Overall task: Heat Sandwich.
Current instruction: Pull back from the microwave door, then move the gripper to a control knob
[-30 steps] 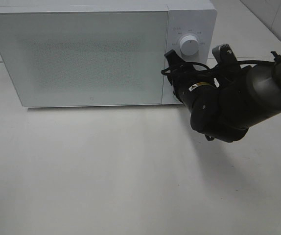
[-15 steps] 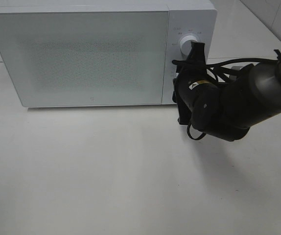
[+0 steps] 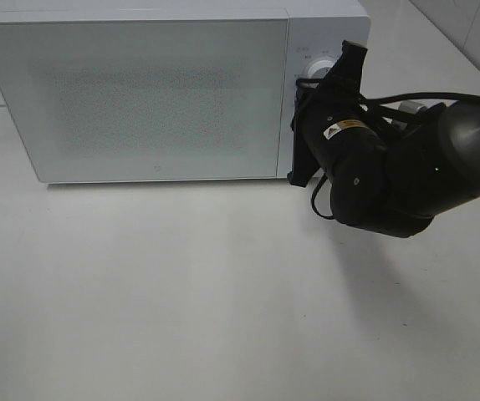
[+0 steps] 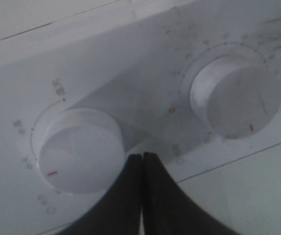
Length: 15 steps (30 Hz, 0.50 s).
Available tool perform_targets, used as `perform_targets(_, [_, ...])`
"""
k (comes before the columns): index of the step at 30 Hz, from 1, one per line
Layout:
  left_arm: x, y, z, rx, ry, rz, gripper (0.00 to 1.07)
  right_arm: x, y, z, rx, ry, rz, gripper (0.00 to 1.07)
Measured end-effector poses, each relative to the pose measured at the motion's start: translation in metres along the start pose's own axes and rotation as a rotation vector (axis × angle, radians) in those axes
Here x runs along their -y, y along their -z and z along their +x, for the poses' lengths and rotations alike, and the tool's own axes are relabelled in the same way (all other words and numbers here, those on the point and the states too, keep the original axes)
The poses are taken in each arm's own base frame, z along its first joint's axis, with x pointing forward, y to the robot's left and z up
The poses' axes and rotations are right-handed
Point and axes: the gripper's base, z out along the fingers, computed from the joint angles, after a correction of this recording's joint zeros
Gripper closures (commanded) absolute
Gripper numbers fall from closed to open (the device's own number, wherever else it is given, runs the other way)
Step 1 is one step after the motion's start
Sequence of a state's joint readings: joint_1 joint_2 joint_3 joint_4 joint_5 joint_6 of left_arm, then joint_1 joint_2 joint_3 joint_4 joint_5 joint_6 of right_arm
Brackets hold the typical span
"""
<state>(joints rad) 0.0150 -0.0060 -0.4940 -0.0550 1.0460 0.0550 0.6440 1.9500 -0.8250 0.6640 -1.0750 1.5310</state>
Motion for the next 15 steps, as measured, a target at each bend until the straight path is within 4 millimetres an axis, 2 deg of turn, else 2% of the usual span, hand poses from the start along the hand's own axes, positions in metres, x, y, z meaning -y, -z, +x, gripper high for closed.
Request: perform_targets(15, [0.0002,0.0000,0.0000,0.000,0.001,0.002,0.30,-0.0052,0.0005,0.0060,-0.063,0.020,-0.056,1.07])
